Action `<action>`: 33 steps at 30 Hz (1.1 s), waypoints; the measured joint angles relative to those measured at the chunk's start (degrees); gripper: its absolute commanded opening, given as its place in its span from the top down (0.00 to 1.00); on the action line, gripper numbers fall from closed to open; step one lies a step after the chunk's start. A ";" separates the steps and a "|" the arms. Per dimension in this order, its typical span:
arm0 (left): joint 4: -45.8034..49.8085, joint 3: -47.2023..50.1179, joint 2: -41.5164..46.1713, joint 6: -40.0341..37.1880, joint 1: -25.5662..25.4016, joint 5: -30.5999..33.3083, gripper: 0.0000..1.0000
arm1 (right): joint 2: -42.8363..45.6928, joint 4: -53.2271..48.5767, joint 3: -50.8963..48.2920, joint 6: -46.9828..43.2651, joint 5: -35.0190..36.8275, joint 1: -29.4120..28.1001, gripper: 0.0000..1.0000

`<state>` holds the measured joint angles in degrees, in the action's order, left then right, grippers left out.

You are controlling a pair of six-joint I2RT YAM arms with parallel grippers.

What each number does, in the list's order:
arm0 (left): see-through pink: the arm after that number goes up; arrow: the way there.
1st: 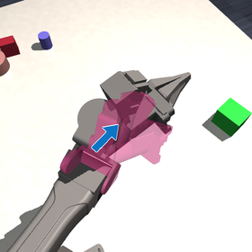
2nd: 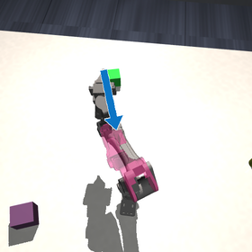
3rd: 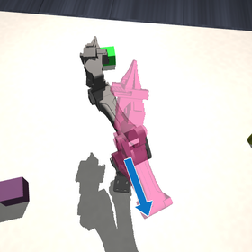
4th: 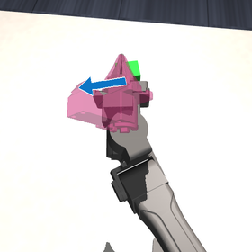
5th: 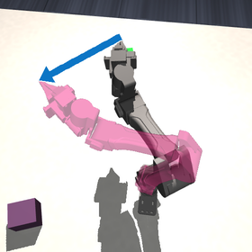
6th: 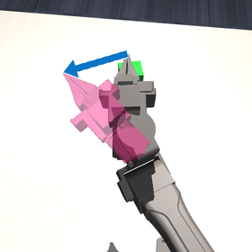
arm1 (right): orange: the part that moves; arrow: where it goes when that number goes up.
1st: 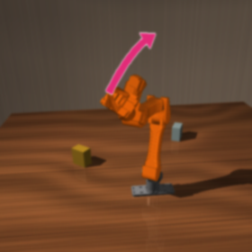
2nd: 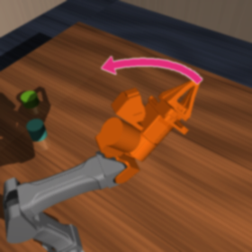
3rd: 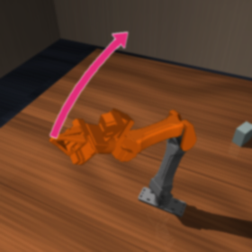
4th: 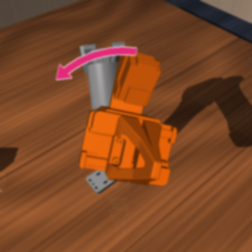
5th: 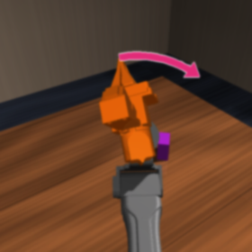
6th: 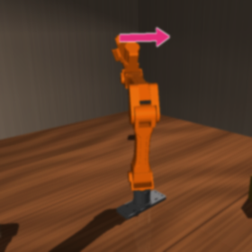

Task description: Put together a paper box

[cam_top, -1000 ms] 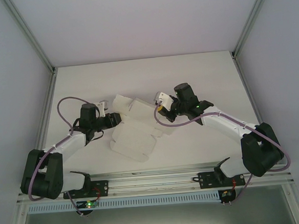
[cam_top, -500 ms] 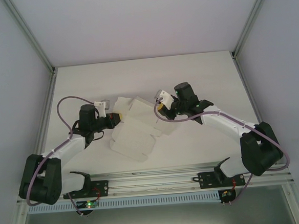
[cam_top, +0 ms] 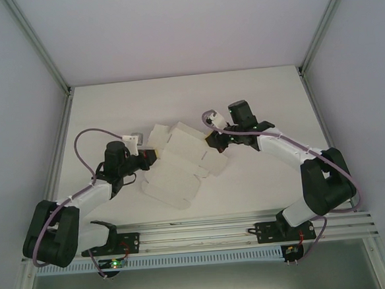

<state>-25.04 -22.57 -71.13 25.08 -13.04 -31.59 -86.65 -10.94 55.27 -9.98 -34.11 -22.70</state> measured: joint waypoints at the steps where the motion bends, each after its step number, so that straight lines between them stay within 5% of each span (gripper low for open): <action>1: -2.03 0.79 -0.44 0.26 0.00 -0.33 0.93 | -0.04 -0.02 0.00 0.72 -0.48 0.44 1.00; 9: -12.79 6.97 1.29 0.66 -0.15 -3.04 1.00 | -3.02 -0.02 0.04 5.64 -5.81 4.11 1.00; 17: -12.59 8.50 7.58 -2.93 -3.85 -1.70 1.00 | -3.93 0.72 0.17 8.17 -9.29 6.45 1.00; 25: 8.76 -4.35 5.57 -12.33 -18.88 23.45 1.00 | -2.49 -1.55 0.85 2.67 0.90 3.91 1.00; 33: 19.45 -14.60 -9.01 -18.60 -27.56 43.71 1.00 | 3.58 -2.86 0.70 -4.48 15.08 -5.88 1.00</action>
<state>-5.58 -37.17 -80.14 6.48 -40.60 12.12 -83.07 -13.80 55.96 -14.46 -19.03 -28.58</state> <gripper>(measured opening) 0.047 0.050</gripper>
